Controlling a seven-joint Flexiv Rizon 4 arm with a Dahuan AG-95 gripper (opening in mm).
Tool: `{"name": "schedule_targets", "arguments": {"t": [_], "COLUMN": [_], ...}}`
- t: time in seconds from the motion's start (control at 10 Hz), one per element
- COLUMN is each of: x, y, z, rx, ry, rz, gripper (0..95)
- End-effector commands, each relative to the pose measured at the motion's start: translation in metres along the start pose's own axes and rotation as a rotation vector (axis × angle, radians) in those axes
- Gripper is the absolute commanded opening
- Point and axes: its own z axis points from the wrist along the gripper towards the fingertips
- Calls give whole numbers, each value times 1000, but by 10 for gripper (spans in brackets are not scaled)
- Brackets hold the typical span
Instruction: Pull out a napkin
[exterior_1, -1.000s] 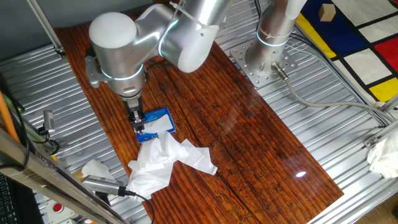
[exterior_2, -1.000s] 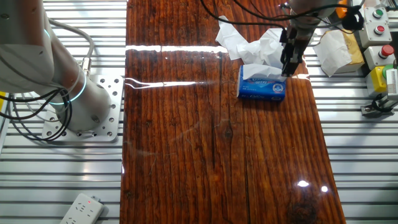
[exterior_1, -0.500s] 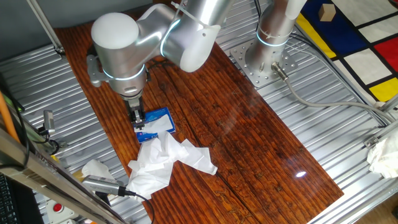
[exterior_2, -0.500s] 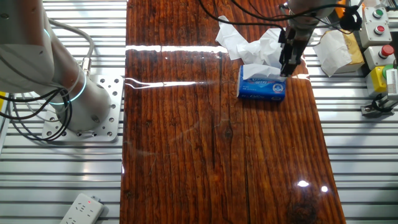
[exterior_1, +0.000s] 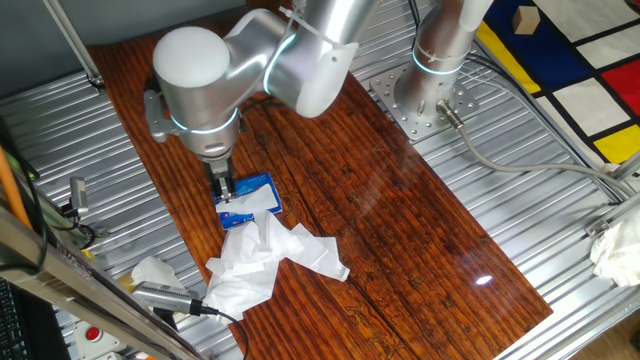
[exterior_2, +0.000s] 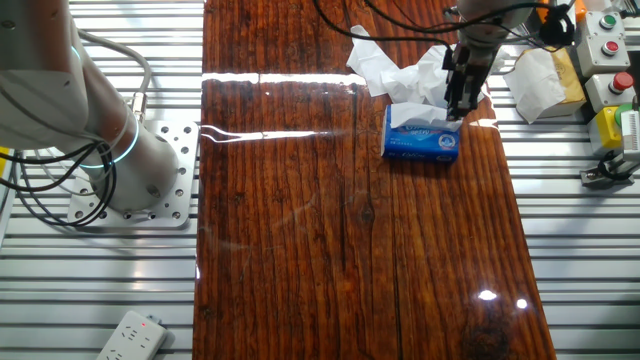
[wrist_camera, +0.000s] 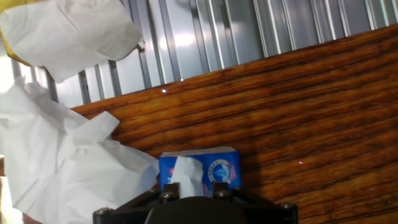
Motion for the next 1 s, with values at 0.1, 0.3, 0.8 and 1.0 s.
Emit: {"name": "schedule_targets", "arguments": {"t": [0.1, 0.3, 0.8, 1.0], "x": [-1, -1, -1, -1], "y": [-2, -2, -2, -2], "z": [-1, -2, -2, -2], "rx": [-4, -6, -6, -6], "ry": [5, 6, 6, 6], "rz": [4, 4, 4, 4], "gripper": [0, 0, 0, 0]}}
